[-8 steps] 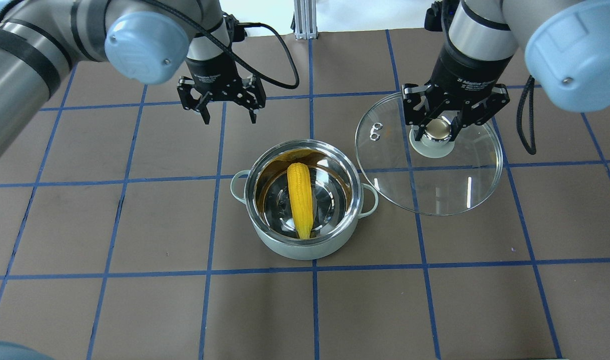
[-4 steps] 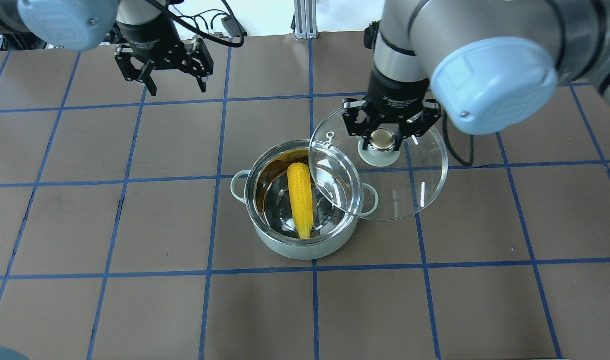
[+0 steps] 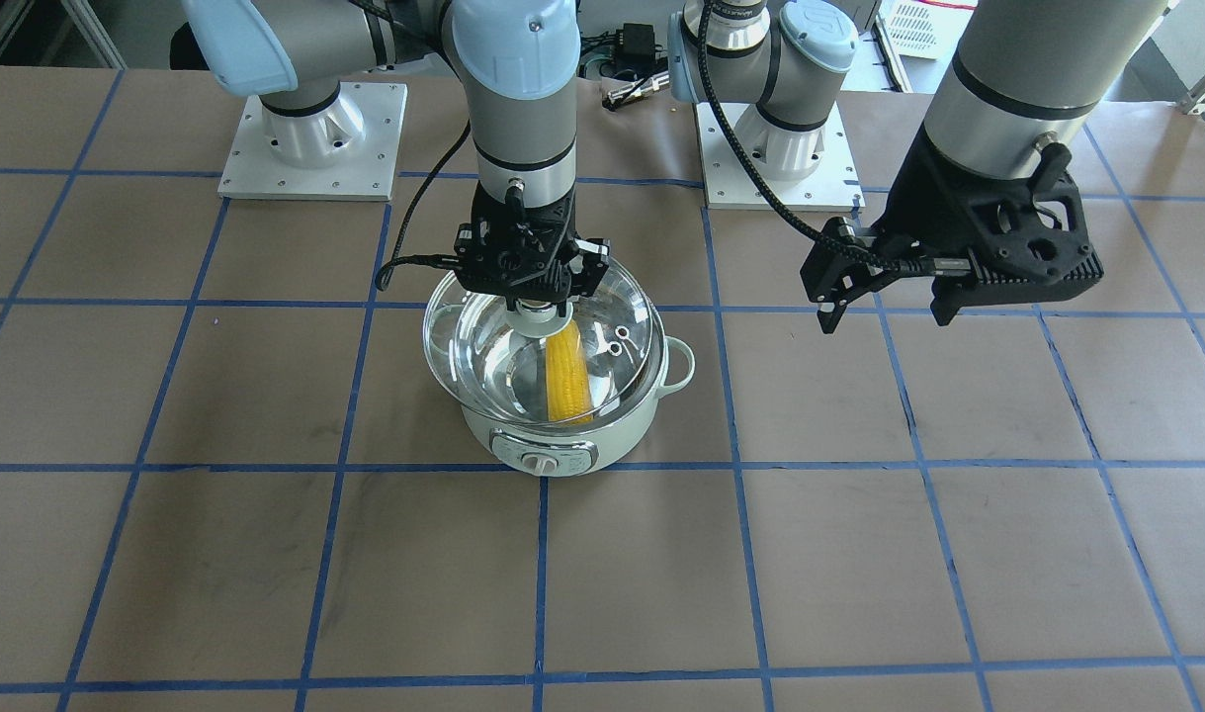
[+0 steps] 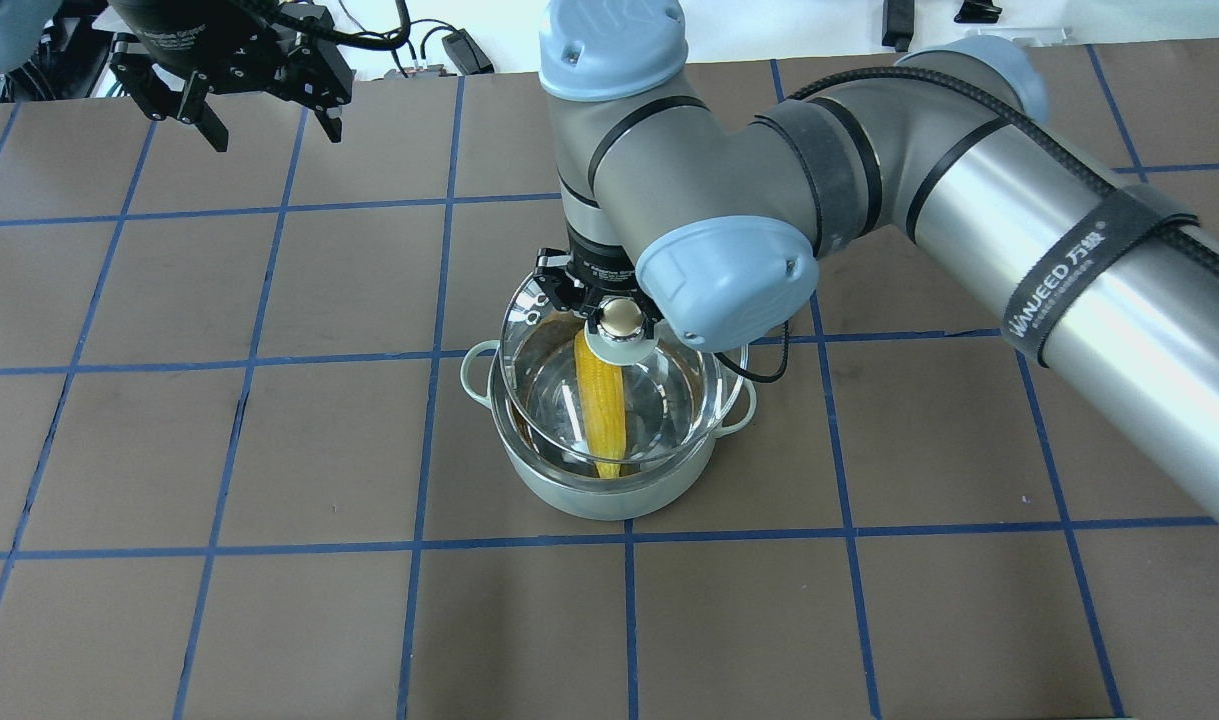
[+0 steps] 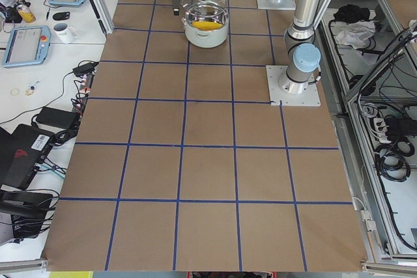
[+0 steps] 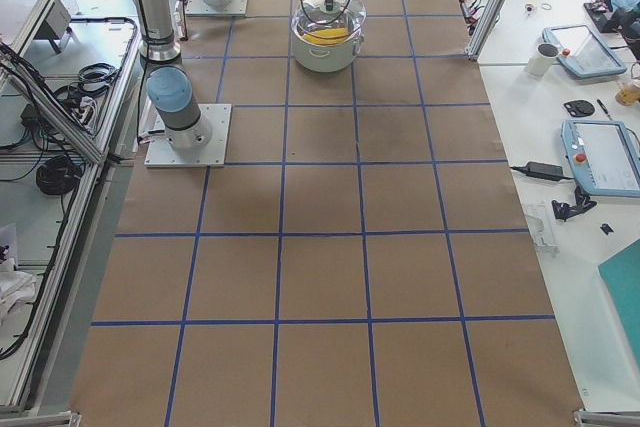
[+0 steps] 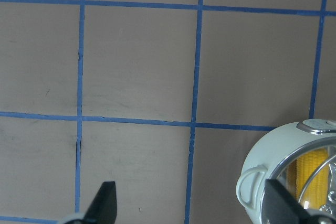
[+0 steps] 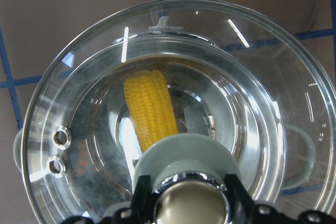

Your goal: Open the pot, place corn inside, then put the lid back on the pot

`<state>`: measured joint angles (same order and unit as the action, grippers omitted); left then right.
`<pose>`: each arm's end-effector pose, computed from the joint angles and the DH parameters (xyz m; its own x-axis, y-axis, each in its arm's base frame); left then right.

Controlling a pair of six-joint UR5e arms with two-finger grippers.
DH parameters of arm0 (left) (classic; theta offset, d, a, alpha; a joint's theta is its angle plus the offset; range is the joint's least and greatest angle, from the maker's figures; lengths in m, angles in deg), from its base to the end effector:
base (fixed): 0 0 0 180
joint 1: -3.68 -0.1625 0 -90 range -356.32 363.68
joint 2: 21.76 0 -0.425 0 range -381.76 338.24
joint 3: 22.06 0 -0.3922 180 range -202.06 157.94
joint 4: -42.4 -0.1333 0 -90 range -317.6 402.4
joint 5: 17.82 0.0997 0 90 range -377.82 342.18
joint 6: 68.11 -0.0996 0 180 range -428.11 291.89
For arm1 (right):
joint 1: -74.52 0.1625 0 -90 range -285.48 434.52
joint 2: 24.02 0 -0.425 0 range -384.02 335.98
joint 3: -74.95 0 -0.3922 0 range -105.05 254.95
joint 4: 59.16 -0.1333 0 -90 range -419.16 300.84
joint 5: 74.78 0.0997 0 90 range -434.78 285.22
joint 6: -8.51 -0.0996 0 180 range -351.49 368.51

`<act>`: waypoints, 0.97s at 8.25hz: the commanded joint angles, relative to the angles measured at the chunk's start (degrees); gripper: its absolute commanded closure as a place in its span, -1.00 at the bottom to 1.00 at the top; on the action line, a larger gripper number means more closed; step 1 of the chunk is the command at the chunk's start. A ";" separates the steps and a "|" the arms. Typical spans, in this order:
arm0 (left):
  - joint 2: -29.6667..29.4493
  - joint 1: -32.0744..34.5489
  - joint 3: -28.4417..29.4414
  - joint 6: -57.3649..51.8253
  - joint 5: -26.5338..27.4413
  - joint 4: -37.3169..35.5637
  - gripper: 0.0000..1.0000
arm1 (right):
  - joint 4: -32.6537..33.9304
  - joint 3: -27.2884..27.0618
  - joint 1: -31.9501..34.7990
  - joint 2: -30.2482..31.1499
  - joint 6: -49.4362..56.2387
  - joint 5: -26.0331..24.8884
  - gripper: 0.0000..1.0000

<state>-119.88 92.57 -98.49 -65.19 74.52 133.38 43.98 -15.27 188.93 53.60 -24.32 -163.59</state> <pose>-0.1184 -0.5600 0.5290 -0.9966 -0.0733 -0.0367 -0.0702 0.9943 -0.0799 0.3607 -0.4672 0.3934 -0.9890 0.1463 -0.0226 0.1463 0.9892 0.0033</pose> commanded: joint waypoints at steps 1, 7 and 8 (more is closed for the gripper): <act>1.79 0.49 -1.34 -0.28 -0.06 0.77 -1.00 | 0.83 -0.14 2.03 -1.59 -1.18 0.13 1.00; 3.11 0.75 -3.55 0.07 -0.06 1.30 -1.00 | 0.74 -1.02 3.72 -3.18 -1.27 -0.92 1.00; 2.32 0.75 -3.46 0.24 -0.49 1.04 -1.00 | 0.83 -1.02 3.72 -3.18 -1.27 -1.10 1.00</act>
<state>-116.90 93.32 -101.90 -65.12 74.44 134.63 44.80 -16.23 192.62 50.49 -25.67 -164.15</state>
